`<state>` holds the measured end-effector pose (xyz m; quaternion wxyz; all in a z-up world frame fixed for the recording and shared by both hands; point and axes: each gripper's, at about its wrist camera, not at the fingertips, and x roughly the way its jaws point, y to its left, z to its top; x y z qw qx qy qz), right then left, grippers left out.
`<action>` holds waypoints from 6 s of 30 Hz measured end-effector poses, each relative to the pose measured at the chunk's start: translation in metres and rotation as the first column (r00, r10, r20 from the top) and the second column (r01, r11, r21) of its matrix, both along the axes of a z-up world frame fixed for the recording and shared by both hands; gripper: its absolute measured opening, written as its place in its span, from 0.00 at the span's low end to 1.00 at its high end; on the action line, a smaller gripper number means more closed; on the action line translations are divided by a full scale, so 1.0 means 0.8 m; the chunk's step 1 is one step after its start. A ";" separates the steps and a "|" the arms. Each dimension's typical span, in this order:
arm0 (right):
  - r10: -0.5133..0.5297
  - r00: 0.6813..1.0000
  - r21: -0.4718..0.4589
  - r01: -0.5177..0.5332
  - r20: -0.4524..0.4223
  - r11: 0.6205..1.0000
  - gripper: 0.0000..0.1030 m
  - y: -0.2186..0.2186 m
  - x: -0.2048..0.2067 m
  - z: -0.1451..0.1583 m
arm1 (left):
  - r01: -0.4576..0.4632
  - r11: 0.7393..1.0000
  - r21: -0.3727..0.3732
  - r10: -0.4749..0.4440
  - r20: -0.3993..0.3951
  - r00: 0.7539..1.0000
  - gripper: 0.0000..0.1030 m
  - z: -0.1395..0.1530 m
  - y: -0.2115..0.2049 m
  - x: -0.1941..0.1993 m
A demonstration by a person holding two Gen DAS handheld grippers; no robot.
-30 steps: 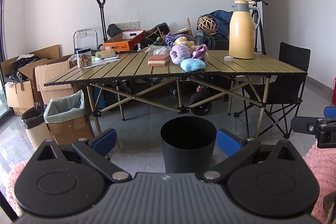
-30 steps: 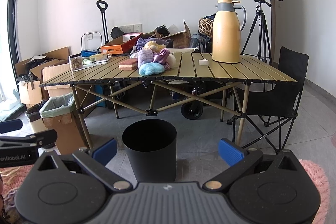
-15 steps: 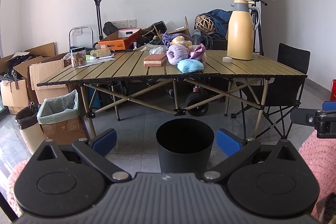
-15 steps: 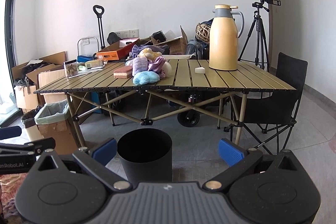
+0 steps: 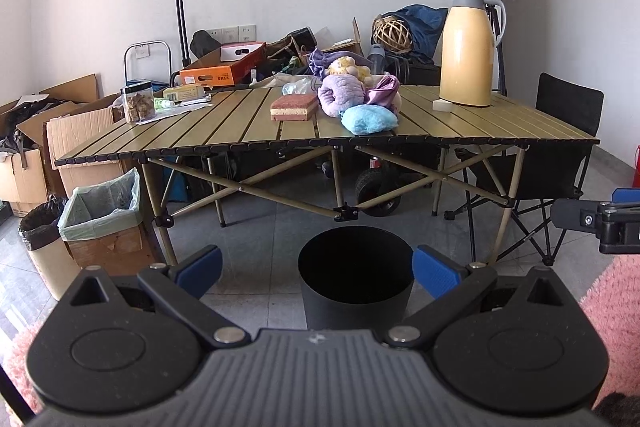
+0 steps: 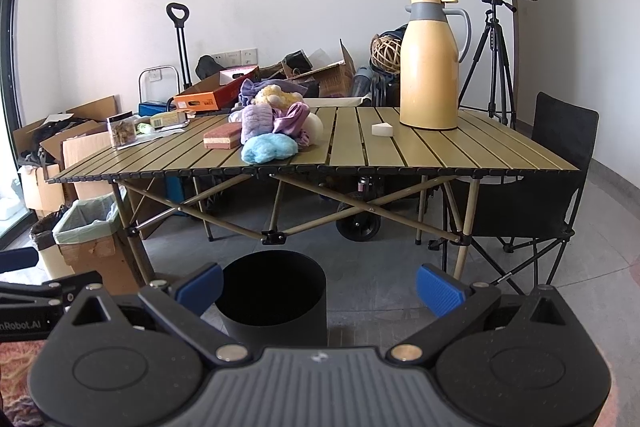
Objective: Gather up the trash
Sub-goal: 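Move the left tool to the light-blue fluffy cloth while the right tool approaches the white sponge, then close the left gripper on the blue cloth while the right gripper grasps the white sponge, then carry the white sponge with the right gripper down over the black bin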
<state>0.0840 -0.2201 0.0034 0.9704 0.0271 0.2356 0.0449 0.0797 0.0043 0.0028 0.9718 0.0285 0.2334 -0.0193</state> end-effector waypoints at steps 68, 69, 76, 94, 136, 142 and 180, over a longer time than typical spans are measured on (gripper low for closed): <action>-0.279 0.945 0.071 0.270 0.172 0.960 1.00 -0.097 0.366 -0.016 | -0.065 0.997 -0.031 0.063 -0.052 0.997 0.78 -0.034 -0.130 0.425; -0.278 0.945 0.070 0.269 0.173 0.961 1.00 -0.096 0.366 -0.017 | -0.060 0.997 -0.038 0.057 -0.056 0.997 0.78 -0.034 -0.129 0.424; -0.268 0.948 0.072 0.260 0.173 0.963 1.00 -0.091 0.365 -0.015 | -0.040 0.998 -0.046 0.038 -0.051 0.998 0.74 -0.029 -0.119 0.413; -0.212 0.961 0.038 0.209 0.178 0.977 1.00 -0.053 0.383 -0.012 | 0.004 0.999 -0.048 -0.002 0.037 0.999 0.73 -0.001 -0.073 0.363; -0.320 0.934 0.009 0.326 -0.159 0.945 0.35 -0.070 0.612 -0.027 | -0.284 0.952 -0.117 0.287 0.010 0.958 0.73 0.017 0.080 0.433; -0.290 0.947 0.034 0.297 -0.141 0.954 0.33 -0.070 0.598 -0.024 | -0.277 0.954 -0.117 0.281 0.019 0.959 0.73 0.019 0.078 0.430; 0.106 0.993 0.076 -0.110 0.059 0.991 0.32 0.026 0.312 0.008 | 0.006 0.999 -0.053 0.000 0.116 0.993 0.73 0.027 -0.002 0.301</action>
